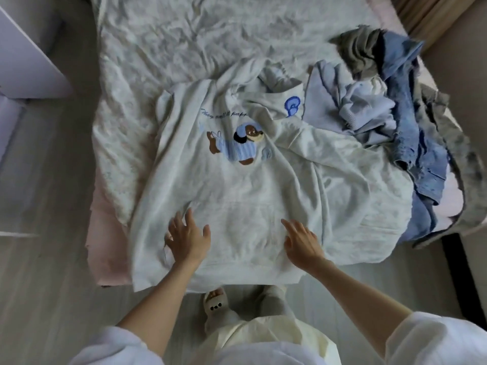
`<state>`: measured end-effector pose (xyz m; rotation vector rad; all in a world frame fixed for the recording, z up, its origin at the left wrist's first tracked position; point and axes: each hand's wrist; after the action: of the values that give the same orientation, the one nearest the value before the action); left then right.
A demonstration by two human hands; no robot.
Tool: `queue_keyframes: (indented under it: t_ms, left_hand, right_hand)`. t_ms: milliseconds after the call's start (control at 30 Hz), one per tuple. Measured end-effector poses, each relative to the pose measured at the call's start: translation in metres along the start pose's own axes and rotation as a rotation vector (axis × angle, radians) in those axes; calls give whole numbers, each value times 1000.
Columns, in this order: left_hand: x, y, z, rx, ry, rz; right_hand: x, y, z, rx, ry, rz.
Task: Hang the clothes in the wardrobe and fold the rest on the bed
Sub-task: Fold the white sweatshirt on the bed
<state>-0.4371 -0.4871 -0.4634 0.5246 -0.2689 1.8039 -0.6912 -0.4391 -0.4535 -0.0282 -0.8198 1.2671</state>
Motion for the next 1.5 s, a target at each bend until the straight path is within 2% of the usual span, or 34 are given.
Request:
queue_keyframes:
  t_ms: [233,400,500,633,767,833,967,1067,1167,1300,1400,1500]
  left_hand:
    - [-12,160,20,-115,17,-298]
    - [-32,273,13,-224,71,-460]
    - [-52,339,-3,-440,51,-637]
    - [-75,389,-19,-707,83,-908]
    - [-91,418,-26,-821,102,-994]
    - [-91,423,-21,-724,109,-1008]
    - [-78,424,8,-287,311,-1130]
    - [-66,426,31,-167,300,-1164]
    - [-62,435,50,-103,322,-1142]
    - [-66,451,82,11,368,-1083]
    - [-66,472,97,-39,346,-1121]
    - [-60,500,104,-89,328,-1125]
  right_hand:
    - [-18,90,90,-113,182,-135]
    - [-55,183,151,-209,303,-344]
    - [-83,231,171,-214,271,-384]
    - [-111,231,158,-113,179,-250]
    - [-127,216,134,-85,141,-254]
    - [-128,212,131,-171,144,-281]
    - [-112,209,137,-410,94,-272]
    - [-96,203,141,-619,43,-271]
    - [-91,194,166,-763,200,-285]
    - [-86,198,233,-761,580,-236]
    - [-77,209,296,-549,822,-249]
    - [-71,222,347,-304,884,-219]
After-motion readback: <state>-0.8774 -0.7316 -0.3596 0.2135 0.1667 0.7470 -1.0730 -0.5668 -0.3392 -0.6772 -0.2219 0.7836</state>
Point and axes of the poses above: each hand's wrist, its own x-axis away from the middle knuckle, its own z-axis out of the back of the hand, y = z × x, and after that the axes turned 15 degrees about -x, right-handed
